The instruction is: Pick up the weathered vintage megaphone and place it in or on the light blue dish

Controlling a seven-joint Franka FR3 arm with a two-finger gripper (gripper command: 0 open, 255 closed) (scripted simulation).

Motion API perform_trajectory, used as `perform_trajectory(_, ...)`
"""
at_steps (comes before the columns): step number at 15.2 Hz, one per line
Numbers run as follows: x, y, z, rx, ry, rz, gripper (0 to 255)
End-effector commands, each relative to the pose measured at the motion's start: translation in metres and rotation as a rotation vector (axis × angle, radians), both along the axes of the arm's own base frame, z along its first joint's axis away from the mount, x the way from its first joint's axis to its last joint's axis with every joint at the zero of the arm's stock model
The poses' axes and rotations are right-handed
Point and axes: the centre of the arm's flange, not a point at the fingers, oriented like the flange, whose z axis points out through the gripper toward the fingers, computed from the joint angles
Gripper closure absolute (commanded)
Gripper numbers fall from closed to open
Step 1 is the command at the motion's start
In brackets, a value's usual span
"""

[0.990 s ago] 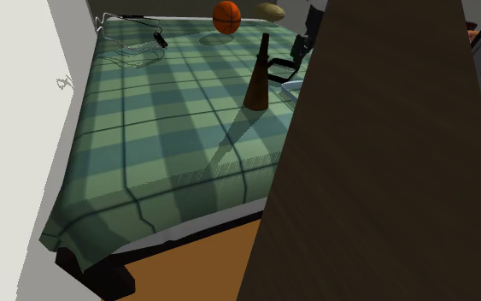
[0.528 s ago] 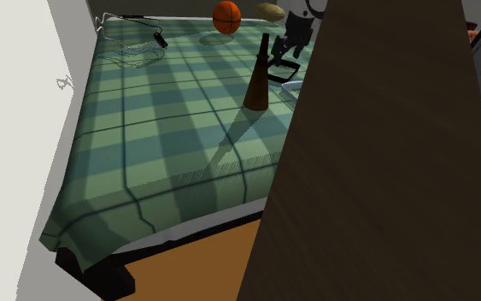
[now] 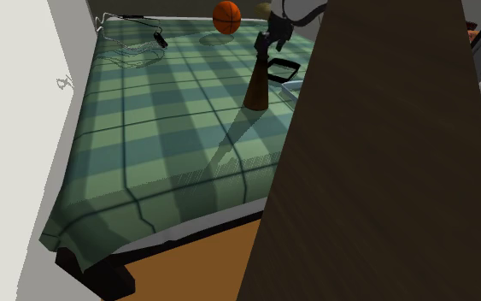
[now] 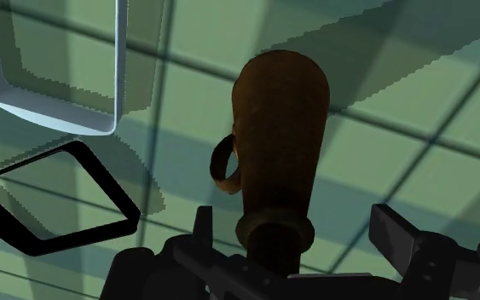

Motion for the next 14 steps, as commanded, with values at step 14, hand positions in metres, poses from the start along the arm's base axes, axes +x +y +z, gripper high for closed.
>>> perform_trajectory(14,0.018,-0.01,-0.035,-0.003,-0.009,0.0,0)
